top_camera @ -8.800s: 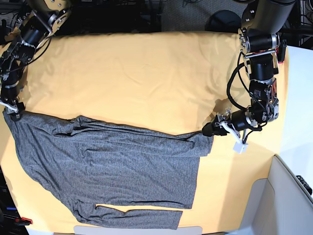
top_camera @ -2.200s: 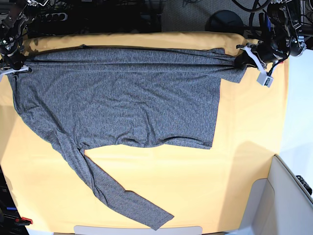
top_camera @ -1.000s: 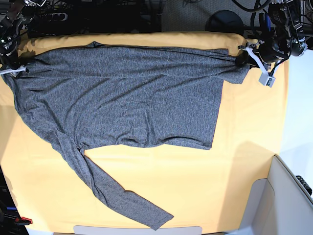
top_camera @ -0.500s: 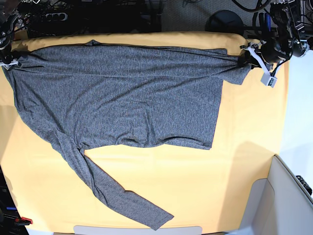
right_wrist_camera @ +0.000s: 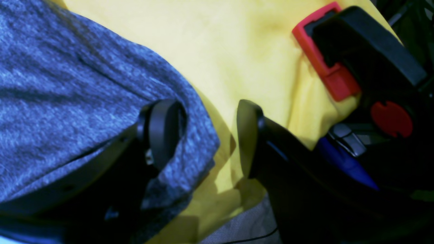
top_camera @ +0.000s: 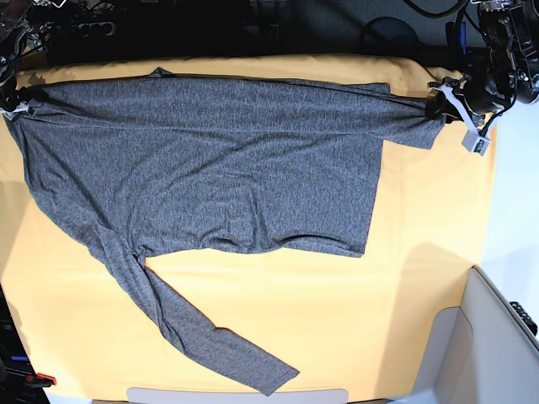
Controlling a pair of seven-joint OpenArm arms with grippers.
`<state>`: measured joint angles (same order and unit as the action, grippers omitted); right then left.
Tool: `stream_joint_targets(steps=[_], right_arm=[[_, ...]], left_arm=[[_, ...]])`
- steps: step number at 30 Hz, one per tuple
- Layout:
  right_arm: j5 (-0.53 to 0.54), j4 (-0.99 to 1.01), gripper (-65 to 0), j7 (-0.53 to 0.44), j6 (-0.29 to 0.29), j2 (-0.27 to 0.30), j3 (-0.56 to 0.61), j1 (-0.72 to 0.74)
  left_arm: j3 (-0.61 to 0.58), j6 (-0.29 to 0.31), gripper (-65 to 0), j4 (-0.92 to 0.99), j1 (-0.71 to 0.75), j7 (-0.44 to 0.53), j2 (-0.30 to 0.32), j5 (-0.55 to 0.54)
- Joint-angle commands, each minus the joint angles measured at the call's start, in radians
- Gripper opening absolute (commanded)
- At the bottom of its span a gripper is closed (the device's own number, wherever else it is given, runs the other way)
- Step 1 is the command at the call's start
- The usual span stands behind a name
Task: Fold the T-shirt properly
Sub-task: 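Lower the shirt edge onto the table and open both grippers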
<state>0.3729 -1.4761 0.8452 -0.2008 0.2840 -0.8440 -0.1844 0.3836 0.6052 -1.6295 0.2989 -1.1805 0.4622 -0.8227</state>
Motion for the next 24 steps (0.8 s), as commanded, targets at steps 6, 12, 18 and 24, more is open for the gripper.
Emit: stream_joint_targets(steps=[6,12,18,24], right_arm=[[-0.024,-0.005,-36.7,0.023,0.014,0.016,-0.002,0.000],[-0.024,-0.005,-36.5,0.023,0.014,0.014,0.001,0.001],[-0.024,-0.005,-36.5,0.023,0.014,0.013,0.001,0.012],[-0.021,-0.018,-36.5,0.023,0.014,0.013,-0.005,0.015]], left_arm=[[0.001,0.008,-48.0,-0.019,-0.002,0.004,0.022,-0.013],[-0.065,0.093,-37.6,-0.140,0.029,-0.006,0.040,-0.013],[-0.090,0.093,-37.6,-0.150,0.024,-0.006,0.039,-0.013],[-0.084,0.093,-37.6,-0.153,0.019,0.000,0.043,-0.014]])
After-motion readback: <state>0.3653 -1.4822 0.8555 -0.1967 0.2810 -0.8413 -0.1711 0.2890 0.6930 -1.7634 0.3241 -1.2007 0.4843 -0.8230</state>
